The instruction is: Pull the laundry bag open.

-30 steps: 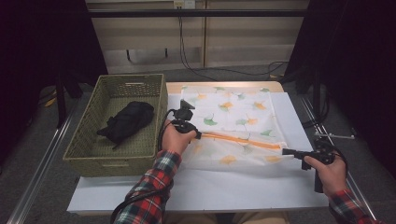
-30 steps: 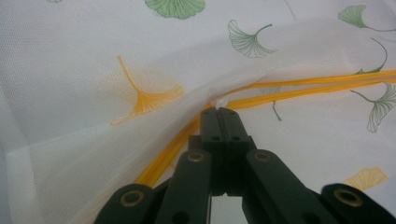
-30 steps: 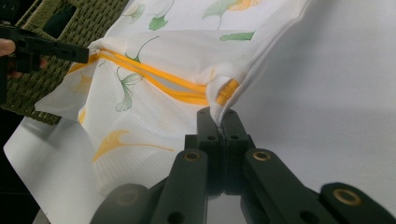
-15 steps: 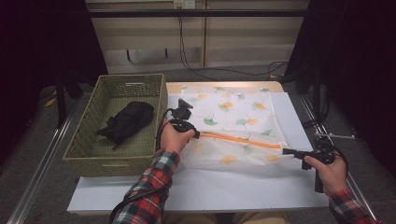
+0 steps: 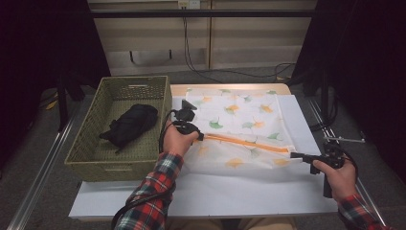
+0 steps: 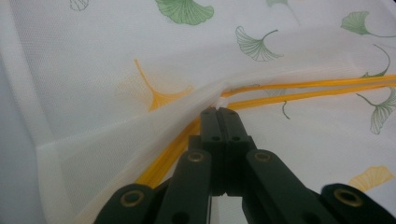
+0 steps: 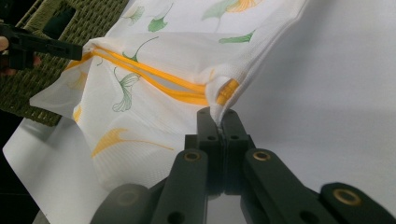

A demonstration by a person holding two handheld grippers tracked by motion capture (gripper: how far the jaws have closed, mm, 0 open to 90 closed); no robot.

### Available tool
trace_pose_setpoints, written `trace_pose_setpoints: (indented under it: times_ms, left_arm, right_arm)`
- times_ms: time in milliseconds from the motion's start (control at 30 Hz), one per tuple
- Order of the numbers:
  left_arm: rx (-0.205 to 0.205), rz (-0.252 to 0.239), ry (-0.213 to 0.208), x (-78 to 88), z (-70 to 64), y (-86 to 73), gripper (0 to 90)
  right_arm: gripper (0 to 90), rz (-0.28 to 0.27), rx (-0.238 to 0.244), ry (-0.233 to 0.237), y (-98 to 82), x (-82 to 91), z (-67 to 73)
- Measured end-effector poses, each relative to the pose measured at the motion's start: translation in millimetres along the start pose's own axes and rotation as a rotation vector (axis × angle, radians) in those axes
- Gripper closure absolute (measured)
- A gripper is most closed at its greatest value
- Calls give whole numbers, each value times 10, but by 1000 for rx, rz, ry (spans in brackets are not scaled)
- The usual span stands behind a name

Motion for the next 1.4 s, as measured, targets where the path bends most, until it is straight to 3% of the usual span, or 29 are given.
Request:
trace_pose_setpoints:
  times_ms: [300, 700, 1000, 1400]
  left_arm:
    - [-11, 0, 24, 103, 4, 15, 900]
    - [15, -33, 1, 257, -15, 46, 900]
    - [27, -42, 0, 377, 49, 38, 900]
    - [29, -47, 25, 446, 61, 66, 900]
  right_arm:
    - [898, -2, -3, -5, 4, 11, -14]
    - [898, -10, -12, -9, 14, 33, -72]
    - [898, -6, -22, -15, 13, 33, -115]
    - [898, -14, -13, -20, 28, 30, -108]
Point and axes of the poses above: each handheld gripper's, and its own axes: x roughly backward along the jaws, y roughly out of its top, z roughly to its left, the point moved 4 cm from there along -x, roughly forward along the jaws, and after that the axes turned 13 degrees about -y, right-handed, at the moved point
